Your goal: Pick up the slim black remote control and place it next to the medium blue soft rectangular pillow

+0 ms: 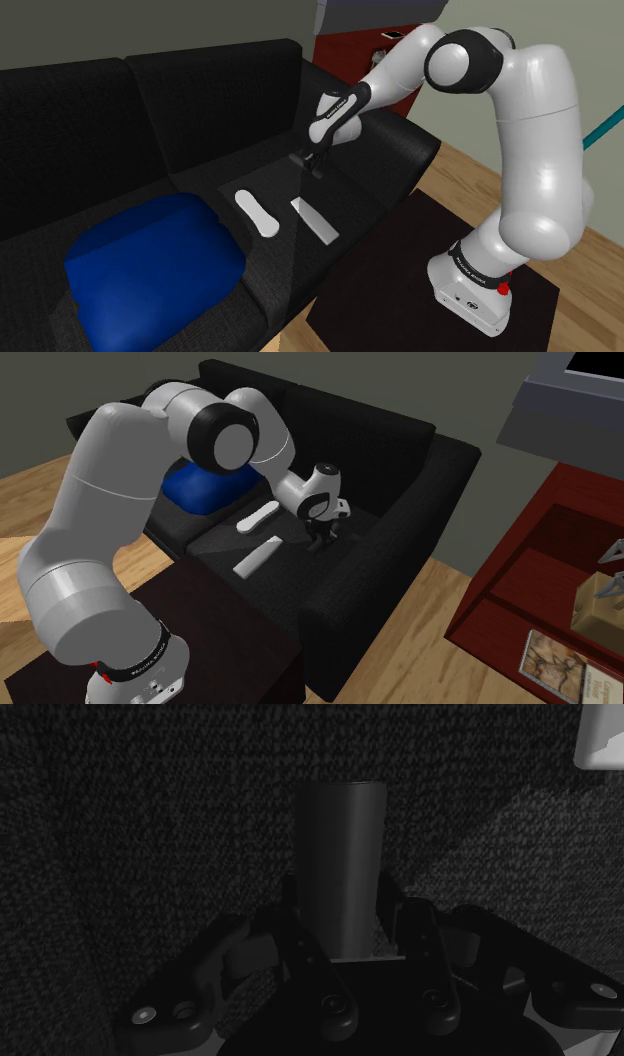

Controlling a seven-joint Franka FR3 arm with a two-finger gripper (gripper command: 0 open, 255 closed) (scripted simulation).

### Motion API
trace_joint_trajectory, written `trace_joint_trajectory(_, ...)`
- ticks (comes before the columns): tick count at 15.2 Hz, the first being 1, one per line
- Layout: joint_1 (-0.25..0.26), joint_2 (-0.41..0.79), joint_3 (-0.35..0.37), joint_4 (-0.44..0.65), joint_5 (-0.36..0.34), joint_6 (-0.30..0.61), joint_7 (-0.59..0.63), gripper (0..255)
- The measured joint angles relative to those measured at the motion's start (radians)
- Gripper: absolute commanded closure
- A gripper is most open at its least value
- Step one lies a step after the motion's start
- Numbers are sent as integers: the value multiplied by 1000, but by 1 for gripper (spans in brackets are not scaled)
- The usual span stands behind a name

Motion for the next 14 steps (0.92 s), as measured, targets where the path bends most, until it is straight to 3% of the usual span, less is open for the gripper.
trace_joint_trajectory(14, 5, -168, -10, -56, -9, -112, 12, 255)
